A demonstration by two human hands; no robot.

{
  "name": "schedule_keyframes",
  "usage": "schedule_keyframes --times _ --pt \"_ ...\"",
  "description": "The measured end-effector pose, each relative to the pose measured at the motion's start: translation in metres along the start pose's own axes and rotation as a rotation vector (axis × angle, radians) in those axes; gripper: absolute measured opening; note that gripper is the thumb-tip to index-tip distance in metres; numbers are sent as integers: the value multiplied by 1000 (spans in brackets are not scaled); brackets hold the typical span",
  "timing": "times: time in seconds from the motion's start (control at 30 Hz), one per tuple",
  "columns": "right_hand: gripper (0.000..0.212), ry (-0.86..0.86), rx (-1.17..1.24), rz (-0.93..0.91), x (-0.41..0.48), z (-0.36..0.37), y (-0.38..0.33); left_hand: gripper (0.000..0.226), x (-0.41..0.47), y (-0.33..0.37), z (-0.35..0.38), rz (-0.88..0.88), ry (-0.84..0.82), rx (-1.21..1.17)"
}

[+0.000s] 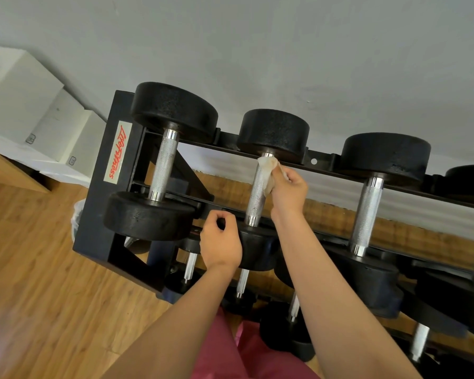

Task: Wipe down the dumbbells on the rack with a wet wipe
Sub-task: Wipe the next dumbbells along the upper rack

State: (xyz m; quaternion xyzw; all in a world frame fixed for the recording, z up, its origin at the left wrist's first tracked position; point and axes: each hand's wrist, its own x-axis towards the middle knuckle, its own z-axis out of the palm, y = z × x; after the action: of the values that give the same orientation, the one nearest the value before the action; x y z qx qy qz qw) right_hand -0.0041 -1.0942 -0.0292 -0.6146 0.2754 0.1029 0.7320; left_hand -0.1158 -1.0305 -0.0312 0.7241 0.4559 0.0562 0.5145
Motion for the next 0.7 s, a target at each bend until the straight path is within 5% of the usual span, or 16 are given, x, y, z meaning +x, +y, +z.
schedule_keyframes --times 0.7 --pt "7 -183 -195 100 -12 -32 0 17 1 -1 -1 -1 -17 16"
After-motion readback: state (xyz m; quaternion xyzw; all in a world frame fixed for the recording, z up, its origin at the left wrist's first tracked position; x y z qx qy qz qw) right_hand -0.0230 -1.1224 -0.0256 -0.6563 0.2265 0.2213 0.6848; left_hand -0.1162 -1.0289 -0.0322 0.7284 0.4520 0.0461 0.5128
